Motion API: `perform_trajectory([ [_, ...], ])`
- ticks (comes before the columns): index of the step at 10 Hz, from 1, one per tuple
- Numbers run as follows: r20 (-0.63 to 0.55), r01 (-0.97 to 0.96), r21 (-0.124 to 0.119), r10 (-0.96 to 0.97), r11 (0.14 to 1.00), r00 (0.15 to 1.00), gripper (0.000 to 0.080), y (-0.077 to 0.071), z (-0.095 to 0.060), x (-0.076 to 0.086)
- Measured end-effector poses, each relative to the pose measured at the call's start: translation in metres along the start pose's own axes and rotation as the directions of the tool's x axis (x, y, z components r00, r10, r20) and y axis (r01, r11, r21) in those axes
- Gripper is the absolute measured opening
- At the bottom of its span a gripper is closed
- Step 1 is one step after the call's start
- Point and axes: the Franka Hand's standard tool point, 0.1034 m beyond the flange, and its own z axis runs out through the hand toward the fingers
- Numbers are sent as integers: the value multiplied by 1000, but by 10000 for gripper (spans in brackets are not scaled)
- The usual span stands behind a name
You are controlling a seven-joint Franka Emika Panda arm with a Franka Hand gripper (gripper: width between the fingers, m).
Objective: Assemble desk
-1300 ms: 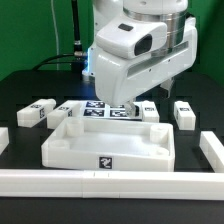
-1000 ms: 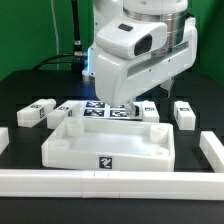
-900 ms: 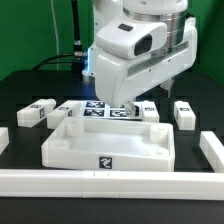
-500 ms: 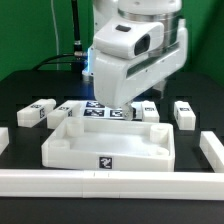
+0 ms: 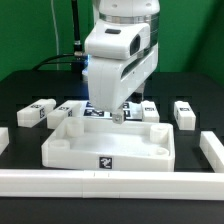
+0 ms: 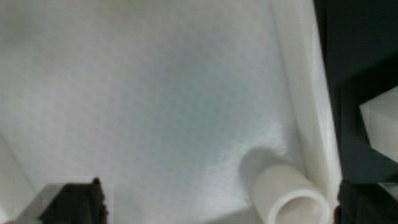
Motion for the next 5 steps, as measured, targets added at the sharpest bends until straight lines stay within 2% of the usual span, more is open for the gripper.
perform_trajectory([
  [2, -1, 3, -3, -3, 1000, 1000, 650, 0, 1, 0],
  [3, -38, 177, -134, -183, 975, 982, 650, 10, 4, -7],
  [4, -36, 221, -161, -230, 962, 973, 650, 1, 11, -18],
  [5, -31, 238, -153, -245, 959, 969, 650, -1, 17, -26],
])
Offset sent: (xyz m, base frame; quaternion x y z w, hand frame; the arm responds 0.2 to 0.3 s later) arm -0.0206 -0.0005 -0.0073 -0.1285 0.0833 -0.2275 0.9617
